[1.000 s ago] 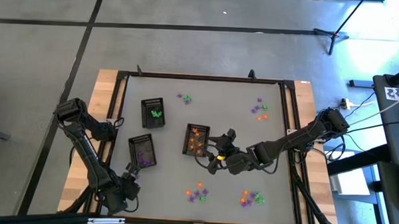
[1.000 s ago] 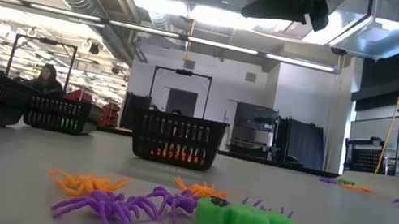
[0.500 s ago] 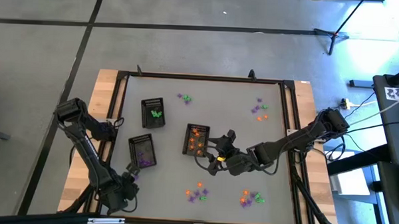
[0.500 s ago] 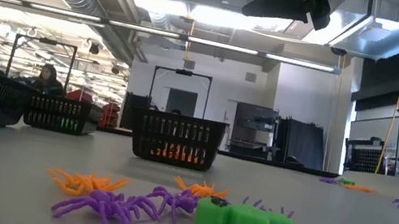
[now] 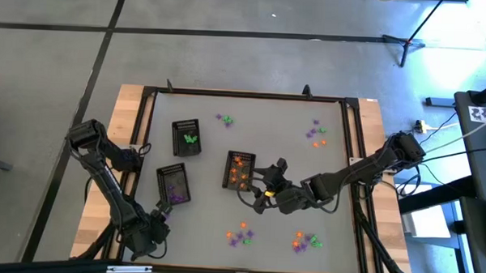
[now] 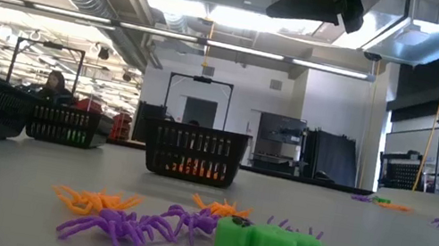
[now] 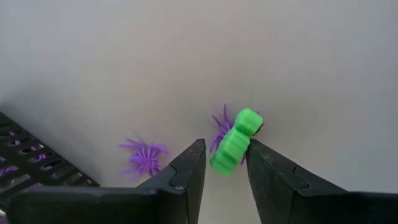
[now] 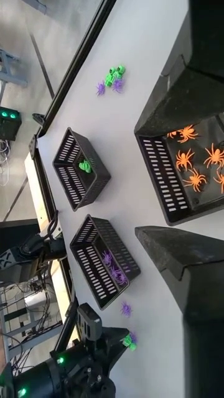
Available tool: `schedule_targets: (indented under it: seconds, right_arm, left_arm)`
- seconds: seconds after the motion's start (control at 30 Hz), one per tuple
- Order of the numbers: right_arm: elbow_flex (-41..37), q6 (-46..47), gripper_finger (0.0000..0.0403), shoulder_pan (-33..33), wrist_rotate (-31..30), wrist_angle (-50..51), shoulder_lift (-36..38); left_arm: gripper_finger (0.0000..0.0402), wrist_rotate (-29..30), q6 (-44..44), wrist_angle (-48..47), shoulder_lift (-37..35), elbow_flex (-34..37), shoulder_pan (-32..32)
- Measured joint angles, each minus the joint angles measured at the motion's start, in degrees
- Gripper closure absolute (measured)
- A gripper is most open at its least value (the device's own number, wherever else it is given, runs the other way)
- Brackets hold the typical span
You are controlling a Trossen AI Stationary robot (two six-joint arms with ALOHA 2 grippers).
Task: Sort Halloween decoration
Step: Put the green alien toy into the top left black basket
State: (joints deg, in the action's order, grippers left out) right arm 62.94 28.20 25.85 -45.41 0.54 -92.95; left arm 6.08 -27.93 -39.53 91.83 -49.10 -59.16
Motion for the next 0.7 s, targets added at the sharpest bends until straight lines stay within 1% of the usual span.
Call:
schedule_targets:
  seconds: [0.07, 0.17, 0.27, 0.4, 0.53, 0.7]
  right_arm:
    - [0.00, -0.02, 0.0157, 0.00, 0.00, 0.00, 0.00]
    - [0.00, -0.02, 0.0157, 0.00, 0.01, 0.00, 0.00]
    - [0.00, -0.02, 0.0157, 0.00, 0.00, 0.00, 0.02]
    - [0.00, -0.02, 0.0157, 0.00, 0.00, 0.00, 0.04]
    - [-0.02, -0.02, 0.0157, 0.00, -0.10, 0.00, 0.07]
    - [-0.02, -0.02, 0.0157, 0.00, -0.31, 0.00, 0.07]
  left_arm:
    - [0.0300, -0.01, 0.01, 0.01, 0.00, 0.05, 0.00]
    - [0.0320, 0.05, -0.01, 0.00, 0.00, 0.05, 0.00]
    - [0.0349, 0.74, -0.32, -0.21, 0.00, -0.38, 0.11]
    - [0.0390, 1.58, -0.30, -1.48, 0.00, -3.12, 0.17]
    - [0.0390, 4.55, -0.30, -6.31, 0.00, -7.57, 0.17]
    - [0.0393, 10.51, -0.33, -17.14, 0.00, -14.48, 0.15]
